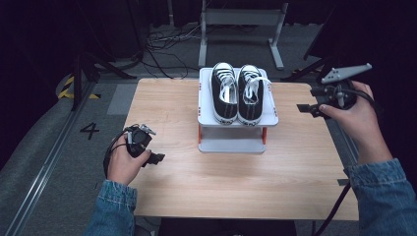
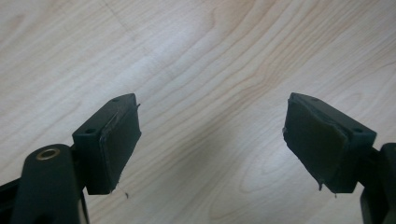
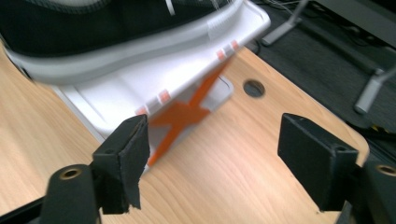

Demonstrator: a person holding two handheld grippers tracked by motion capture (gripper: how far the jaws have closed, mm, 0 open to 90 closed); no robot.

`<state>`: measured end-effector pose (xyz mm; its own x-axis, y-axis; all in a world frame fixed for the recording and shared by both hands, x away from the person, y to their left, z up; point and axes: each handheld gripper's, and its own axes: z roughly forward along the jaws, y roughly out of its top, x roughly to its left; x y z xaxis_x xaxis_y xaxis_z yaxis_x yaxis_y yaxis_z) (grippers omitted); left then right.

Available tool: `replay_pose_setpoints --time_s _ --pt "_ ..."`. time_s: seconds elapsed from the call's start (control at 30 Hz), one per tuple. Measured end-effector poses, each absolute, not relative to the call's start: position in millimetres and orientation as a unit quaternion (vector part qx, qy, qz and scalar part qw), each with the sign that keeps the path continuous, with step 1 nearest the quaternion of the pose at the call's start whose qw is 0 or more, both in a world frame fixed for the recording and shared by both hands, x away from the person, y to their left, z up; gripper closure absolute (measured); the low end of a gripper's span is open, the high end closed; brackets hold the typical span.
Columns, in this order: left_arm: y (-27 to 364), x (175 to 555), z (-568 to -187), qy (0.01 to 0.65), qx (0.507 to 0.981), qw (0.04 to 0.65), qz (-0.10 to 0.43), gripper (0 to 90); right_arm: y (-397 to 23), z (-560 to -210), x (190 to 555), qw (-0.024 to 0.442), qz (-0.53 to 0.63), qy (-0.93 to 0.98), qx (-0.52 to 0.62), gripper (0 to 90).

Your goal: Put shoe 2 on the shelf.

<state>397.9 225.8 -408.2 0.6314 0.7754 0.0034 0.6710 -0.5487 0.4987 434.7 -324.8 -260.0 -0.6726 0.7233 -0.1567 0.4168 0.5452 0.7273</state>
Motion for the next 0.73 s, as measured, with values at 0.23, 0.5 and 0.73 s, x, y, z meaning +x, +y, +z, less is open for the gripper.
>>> replay_pose_setpoints --time_s 0.23,0.5,0.73 --pt "232 394 -421 0.431 0.867 0.203 0.145 20.2 -353 -329 401 0.231 0.345 0.830 0.373 22.7" --pt "236 391 -434 0.441 0.855 0.217 0.164 19.1 -372 -407 383 0.218 0.354 0.811 0.413 21.3" --pt "233 388 -451 0.456 0.846 0.231 0.154 18.8 -387 -466 368 0.224 0.324 0.803 0.448 19.6"
